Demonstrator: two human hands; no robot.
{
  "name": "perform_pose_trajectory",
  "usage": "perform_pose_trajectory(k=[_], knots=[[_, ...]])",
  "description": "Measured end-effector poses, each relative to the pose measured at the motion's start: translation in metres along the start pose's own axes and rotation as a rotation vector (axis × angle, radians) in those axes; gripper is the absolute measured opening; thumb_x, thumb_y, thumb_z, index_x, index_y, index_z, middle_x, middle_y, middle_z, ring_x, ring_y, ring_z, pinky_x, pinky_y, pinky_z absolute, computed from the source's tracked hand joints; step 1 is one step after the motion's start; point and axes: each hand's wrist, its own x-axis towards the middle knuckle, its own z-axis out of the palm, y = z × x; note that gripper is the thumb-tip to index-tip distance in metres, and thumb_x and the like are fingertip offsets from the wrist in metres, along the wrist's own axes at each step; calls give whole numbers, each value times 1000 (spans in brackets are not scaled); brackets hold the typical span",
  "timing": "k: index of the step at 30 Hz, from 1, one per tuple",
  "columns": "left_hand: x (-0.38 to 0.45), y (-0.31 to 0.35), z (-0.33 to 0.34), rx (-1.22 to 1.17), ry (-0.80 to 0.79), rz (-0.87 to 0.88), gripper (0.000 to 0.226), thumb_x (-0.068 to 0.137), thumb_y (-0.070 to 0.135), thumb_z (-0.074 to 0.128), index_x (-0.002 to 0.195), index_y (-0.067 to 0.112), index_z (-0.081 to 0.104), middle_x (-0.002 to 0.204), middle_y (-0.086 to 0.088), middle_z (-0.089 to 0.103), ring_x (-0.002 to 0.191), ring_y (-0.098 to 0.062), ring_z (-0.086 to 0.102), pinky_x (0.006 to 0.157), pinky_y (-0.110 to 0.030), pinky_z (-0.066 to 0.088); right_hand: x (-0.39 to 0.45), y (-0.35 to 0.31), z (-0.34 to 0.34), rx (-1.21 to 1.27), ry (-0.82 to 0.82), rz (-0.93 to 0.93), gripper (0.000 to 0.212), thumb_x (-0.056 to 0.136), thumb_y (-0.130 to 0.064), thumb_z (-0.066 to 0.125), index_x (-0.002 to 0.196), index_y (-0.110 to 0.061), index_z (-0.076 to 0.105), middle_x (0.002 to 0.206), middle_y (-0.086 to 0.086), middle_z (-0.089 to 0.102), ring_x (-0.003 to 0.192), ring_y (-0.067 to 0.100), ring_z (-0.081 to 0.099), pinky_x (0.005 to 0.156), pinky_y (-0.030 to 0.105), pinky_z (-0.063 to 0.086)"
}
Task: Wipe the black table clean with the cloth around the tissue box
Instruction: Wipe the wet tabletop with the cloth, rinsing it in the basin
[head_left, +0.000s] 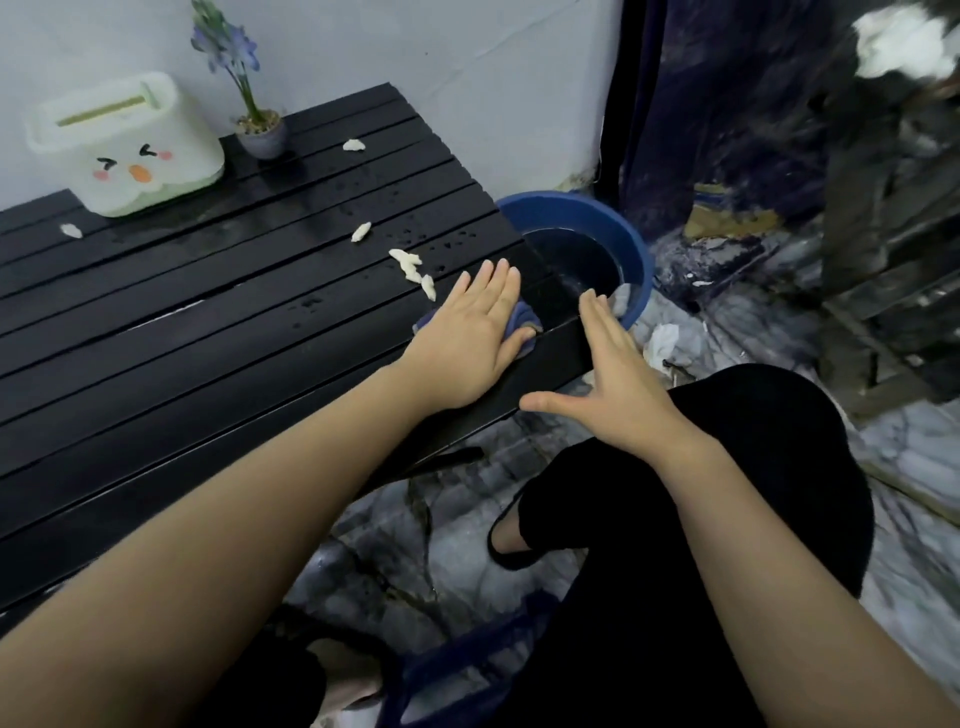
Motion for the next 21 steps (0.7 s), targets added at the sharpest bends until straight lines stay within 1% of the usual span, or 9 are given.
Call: perform_pose_trajectory(k=[4, 6, 8, 10, 13, 15, 17, 19, 21], knots=[[49, 8, 2, -27, 34, 9, 62, 105, 40, 29, 154, 3, 20, 162, -15, 19, 151, -28, 14, 124, -39, 9, -1, -1, 0, -13, 3, -28, 142, 59, -93, 56, 160, -17, -10, 168, -5, -16, 152, 5, -17, 121, 27, 0], [73, 13, 1, -21, 65, 15, 56, 105, 37, 32, 148, 1, 34, 156, -17, 33, 146, -30, 27, 121, -39, 14, 0, -2, -1, -23, -8, -30, 142, 60, -94, 54, 159, -17, -13, 167, -5, -20, 151, 5, -21, 122, 29, -2], [90, 17, -3, -19, 88, 17, 46, 105, 34, 34, 132, 2, 50, 137, -18, 54, 131, -32, 46, 114, -38, 24, 0, -4, -3, -52, -22, -34, 141, 62, -95, 52, 159, -18, -15, 166, -6, -22, 151, 5, -23, 125, 34, -3], [101, 19, -9, -104, 121, -40, 40, 105, 35, 35, 117, 3, 57, 117, -16, 63, 111, -31, 57, 99, -34, 36, -1, -5, -4, -87, -15, -35, 138, 63, -98, 47, 159, -19, -14, 167, -5, -21, 151, 5, -23, 126, 41, -6], [105, 15, -24, -317, 292, -232, 44, 103, 42, 37, 114, 6, 59, 103, -16, 68, 94, -31, 64, 76, -33, 41, 1, -10, -4, -151, 46, -20, 128, 69, -99, 30, 160, -17, -7, 168, -3, -13, 152, 6, -18, 124, 50, -10], [96, 3, -42, -404, 441, -316, 44, 102, 45, 38, 113, 10, 62, 99, -16, 71, 92, -34, 65, 73, -32, 43, 7, -15, -4, -222, 91, -29, 122, 74, -97, 22, 160, -14, -2, 169, 0, -7, 154, 9, -13, 123, 54, -10], [75, -20, -60, -430, 567, -367, 41, 102, 45, 38, 110, 14, 63, 97, -12, 72, 91, -33, 65, 69, -29, 36, 17, -21, -4, -293, 97, -56, 119, 77, -94, 19, 160, -12, -1, 169, 4, -4, 155, 13, -11, 122, 56, -10], [42, -52, -72, -402, 623, -421, 39, 101, 46, 38, 111, 16, 63, 94, -7, 69, 90, -28, 64, 68, -26, 33, 29, -25, -3, -346, 70, -80, 117, 80, -91, 20, 160, -9, -1, 169, 8, -4, 155, 17, -10, 122, 56, -9], [-3, -83, -73, -341, 623, -450, 38, 101, 44, 39, 117, 17, 61, 101, -4, 69, 97, -24, 63, 73, -22, 35, 40, -27, -3, -371, 33, -68, 118, 80, -91, 22, 159, -7, -3, 169, 11, -6, 155, 20, -11, 123, 55, -8]])
